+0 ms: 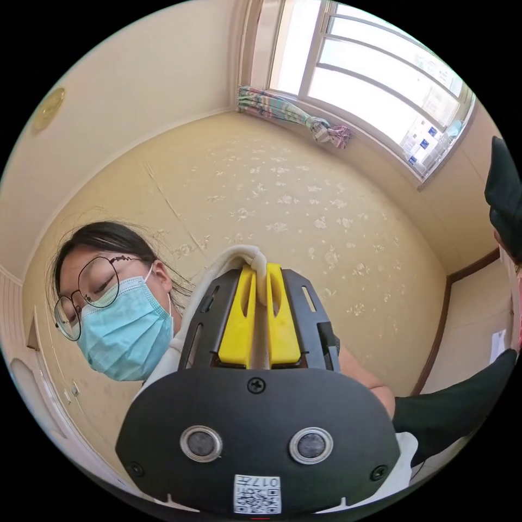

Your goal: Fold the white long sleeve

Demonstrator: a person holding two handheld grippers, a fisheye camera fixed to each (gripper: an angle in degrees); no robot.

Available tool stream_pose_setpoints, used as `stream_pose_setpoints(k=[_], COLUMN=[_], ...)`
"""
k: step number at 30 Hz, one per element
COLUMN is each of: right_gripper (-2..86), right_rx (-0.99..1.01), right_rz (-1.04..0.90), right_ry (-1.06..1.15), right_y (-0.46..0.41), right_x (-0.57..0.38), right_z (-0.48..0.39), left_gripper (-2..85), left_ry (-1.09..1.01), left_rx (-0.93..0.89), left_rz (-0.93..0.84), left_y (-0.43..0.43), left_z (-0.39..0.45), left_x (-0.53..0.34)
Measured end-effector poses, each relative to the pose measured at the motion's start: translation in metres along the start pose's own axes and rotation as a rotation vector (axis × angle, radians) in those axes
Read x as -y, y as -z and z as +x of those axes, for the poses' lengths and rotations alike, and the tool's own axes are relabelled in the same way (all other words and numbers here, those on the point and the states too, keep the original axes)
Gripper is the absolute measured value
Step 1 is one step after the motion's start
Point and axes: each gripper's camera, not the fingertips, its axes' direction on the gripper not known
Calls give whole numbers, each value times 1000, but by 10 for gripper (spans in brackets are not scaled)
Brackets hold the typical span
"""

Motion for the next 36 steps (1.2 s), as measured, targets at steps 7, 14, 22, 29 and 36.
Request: stream_pose_setpoints(k=[7, 14, 22, 29, 36], right_gripper=[44, 34, 29, 29, 32], right_rx=[-154, -762, -1372, -1440, -1341], right_rz=[27, 481, 878, 1306, 1454], right_ry=[-75, 77, -59, 377, 656], right_y=[1, 113, 110, 13, -48], right_x=[15, 32, 77, 67, 62], right_z=[16, -149, -270, -369, -384], left_gripper=[21, 19, 21, 17, 16], left_ry=[8, -19, 646, 703, -162], left_rx=[156, 951, 2032, 2277, 2746], left_rz=[-48, -455, -681, -939, -805], left_y=[3, -55, -19, -35, -120], left_z=[12, 110, 67, 14, -26], left_x=[7, 55, 58, 50, 40])
